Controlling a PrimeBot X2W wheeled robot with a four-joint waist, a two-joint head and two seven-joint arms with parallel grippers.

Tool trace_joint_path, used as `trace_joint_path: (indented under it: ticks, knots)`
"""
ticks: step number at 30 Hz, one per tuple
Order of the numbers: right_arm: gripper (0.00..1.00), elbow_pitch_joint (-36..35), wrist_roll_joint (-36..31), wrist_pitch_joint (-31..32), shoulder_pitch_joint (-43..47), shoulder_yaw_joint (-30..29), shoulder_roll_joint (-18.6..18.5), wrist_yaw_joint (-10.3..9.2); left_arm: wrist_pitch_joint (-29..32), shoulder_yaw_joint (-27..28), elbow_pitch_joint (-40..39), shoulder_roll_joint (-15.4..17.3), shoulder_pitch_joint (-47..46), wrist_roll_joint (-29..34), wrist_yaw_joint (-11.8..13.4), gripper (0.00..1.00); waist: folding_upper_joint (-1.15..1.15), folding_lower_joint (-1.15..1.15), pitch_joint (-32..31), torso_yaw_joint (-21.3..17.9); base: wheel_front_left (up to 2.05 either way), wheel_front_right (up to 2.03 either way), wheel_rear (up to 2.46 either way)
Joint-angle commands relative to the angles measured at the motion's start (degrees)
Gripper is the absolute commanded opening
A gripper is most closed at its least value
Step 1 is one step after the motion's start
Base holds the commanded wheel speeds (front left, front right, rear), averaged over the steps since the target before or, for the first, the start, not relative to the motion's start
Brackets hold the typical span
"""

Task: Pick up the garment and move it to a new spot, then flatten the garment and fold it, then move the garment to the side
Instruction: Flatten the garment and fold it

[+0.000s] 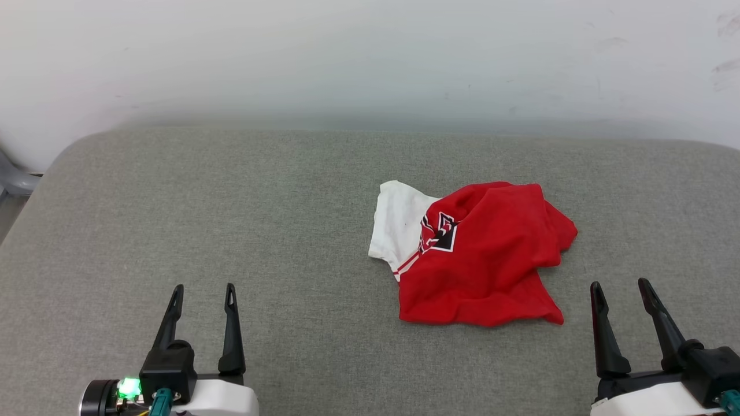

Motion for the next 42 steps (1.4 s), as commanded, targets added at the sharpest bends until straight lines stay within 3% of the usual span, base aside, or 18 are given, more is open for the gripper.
trace_joint_path:
  ticks: [1, 10, 25, 38, 41, 42]
  knots:
    - [1.00, 0.3, 0.5, -0.1, 0.6, 0.0, 0.1, -0.04, -0.2, 0.4, 0.1, -0.3, 0.8, 0.5, -0.5, 1.00, 0.00, 0.00, -0.1, 0.0, 0.00, 0.00, 0.00]
    - [1.00, 0.9, 0.6, -0.1, 0.9, 0.2, 0.1, -0.04, -0.2, 3.0, 0.1, -2.6, 1.4, 3.1, -3.5, 1.00, 0.00, 0.00, -0.4, 0.2, 0.00, 0.00, 0.00]
    - [1.00, 0.7, 0.3, -0.1, 0.2, 0.0, 0.1, -0.04, -0.2, 5.4, 0.7, -4.6, 1.5, 4.7, -6.3, 1.00, 0.00, 0.00, -0.2, 0.2, 0.00, 0.00, 0.00]
    - [1.00, -4.1, -3.6, -0.1, -11.4, -2.8, 0.0, -0.04, -0.2, 5.7, 0.7, -5.7, -0.6, 5.6, -7.5, 1.00, 0.00, 0.00, 1.6, 1.4, 0.00, 0.00, 0.00]
    - [1.00, -3.8, -4.2, -0.1, -17.1, -2.1, -3.3, -0.04, -0.2, 5.3, 0.6, -6.1, -1.4, 5.7, -7.6, 1.00, 0.00, 0.00, 2.7, 1.9, 0.00, 0.00, 0.00]
    - [1.00, -2.4, -4.2, -0.1, -21.1, -0.6, -6.0, -0.04, -0.2, 5.1, 0.5, -6.3, -2.0, 5.7, -7.6, 1.00, 0.00, 0.00, 3.5, 2.4, 0.00, 0.00, 0.00]
